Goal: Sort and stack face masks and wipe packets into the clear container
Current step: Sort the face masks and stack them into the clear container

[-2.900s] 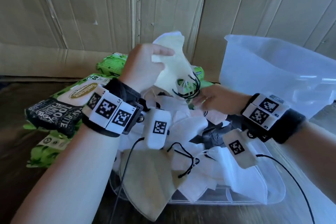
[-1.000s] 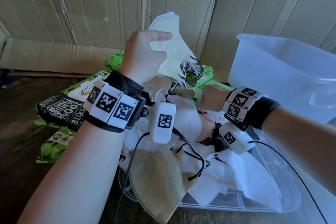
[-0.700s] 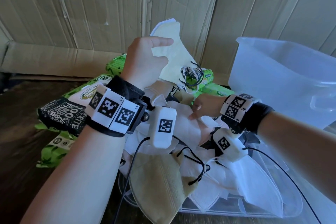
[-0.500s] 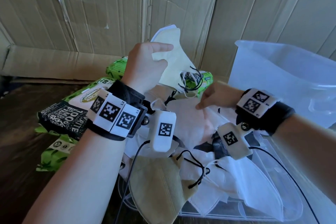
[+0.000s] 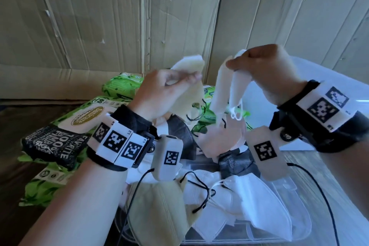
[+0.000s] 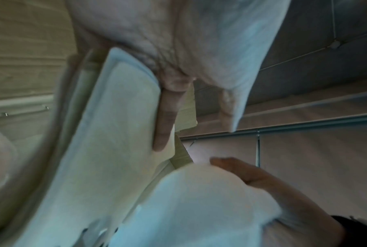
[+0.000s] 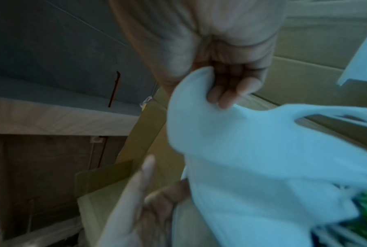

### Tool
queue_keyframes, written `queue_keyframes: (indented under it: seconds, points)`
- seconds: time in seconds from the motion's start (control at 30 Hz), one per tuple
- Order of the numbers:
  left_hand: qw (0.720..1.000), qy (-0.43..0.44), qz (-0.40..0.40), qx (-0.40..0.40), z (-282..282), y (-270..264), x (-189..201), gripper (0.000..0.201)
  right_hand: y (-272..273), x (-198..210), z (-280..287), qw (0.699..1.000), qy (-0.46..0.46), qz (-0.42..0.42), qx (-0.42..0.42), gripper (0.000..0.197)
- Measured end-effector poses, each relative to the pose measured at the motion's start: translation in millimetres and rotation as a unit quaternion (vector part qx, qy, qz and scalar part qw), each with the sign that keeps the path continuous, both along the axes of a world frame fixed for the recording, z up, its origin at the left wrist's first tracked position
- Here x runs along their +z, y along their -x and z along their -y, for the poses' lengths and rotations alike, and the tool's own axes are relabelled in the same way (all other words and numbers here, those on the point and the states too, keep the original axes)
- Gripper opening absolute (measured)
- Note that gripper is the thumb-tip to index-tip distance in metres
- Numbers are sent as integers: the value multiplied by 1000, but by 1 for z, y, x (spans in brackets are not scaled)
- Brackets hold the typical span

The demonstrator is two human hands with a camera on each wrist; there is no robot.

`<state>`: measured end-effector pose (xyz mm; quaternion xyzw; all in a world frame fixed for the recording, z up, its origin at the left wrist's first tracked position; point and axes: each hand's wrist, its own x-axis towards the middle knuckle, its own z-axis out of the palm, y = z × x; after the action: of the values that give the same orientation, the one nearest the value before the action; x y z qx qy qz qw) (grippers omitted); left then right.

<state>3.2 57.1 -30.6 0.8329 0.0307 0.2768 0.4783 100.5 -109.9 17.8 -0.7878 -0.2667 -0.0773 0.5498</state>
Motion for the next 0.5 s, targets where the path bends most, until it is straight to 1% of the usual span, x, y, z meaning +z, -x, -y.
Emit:
queue_keyframes:
  seconds: [0.07,0.13,0.17,0.23,0.27,0.33,0.4,0.43,0.5]
  points:
    - [998,33,-4,-56,10,2,1,25,7,-5,-9,1000,0,10,22,26]
    - [995,47,-11,-90,16,0,-1,25,12,-10,-15,999,13,15,37,25]
    - [994,55,-13,-92,17,-2,-2,22,13,-13,-16,999,18,13,47,24]
    - [994,66,-15,-87,17,-5,-4,8,14,-17,-16,997,18,0,72,17]
    - [994,65,-15,-82,17,-6,-5,8,13,-19,-14,997,15,-11,79,14]
    - [995,68,-18,-73,13,-9,-7,12,10,-21,-7,998,17,-13,66,10]
    - [996,68,-11,-60,10,-10,-9,20,2,-21,1,999,39,28,26,4]
    - [997,59,1,-51,8,-11,-9,29,-2,-21,5,997,51,55,2,11]
    - [998,36,30,-40,4,-12,-11,54,-8,-18,12,996,45,76,-20,34]
